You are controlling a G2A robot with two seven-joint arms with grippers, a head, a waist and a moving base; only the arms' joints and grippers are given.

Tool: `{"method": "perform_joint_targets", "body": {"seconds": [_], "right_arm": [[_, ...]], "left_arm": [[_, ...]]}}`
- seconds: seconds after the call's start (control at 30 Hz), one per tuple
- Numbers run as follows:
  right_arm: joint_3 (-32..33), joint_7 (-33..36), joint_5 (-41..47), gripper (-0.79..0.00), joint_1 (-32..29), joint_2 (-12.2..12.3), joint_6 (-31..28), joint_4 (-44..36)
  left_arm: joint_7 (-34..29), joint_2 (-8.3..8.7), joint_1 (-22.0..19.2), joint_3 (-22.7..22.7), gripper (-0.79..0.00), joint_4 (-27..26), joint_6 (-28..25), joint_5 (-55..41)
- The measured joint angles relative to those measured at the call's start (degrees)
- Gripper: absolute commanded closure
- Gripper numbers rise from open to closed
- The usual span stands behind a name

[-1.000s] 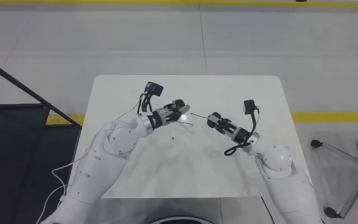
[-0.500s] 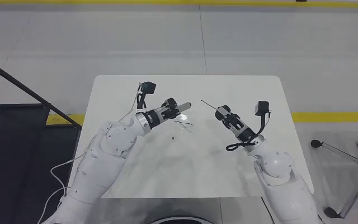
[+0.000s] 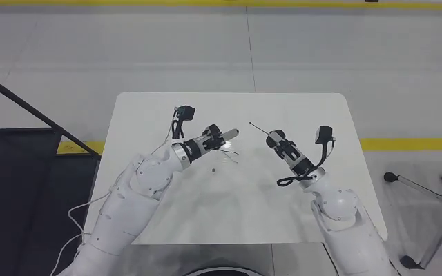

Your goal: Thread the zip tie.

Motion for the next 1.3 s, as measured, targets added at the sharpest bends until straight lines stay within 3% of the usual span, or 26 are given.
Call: {"method": "perform_joint_targets", "body": {"seconds": [0.1,0.17,0.33,0.47,0.57,1.3], "right_arm": [[-0.72,-2.07,-0.08,0.0,0.16,-0.29,-0.33,0.01],[-1.05,-2.84,0.43,0.0,0.23,-0.47,-0.82,0.14],[-2.06,-3.7,1.7,0.0,0.5,-0.89,-1.55,0.66],[-3.04,-3.5,2.26,0.0,0.84,-1.18,-1.99,1.27],[-3.6,-3.44,2.35,0.0,1.04,-1.37,-2.41,1.71],[-3.8,-2.73,1.79,0.0,1.23,-2.0,-2.74,2.98]], "left_arm": [[2.99,-0.84,-0.33,2.0,-0.785,1.15,0.46,-3.55],[5.1,-1.46,-0.69,3.29,-0.674,2.25,0.57,-6.3],[9.55,-2.93,-1.77,6.09,-0.61,5.07,-0.34,-11.67],[9.9,-3.8,-3.21,8.23,-0.499,6.84,-0.34,-12.76],[10.33,-4.38,-4.08,9.23,-0.363,8.12,-0.76,-13.78],[10.72,-6.03,-4.78,9.86,-0.231,10.14,-1.56,-14.15]]}}
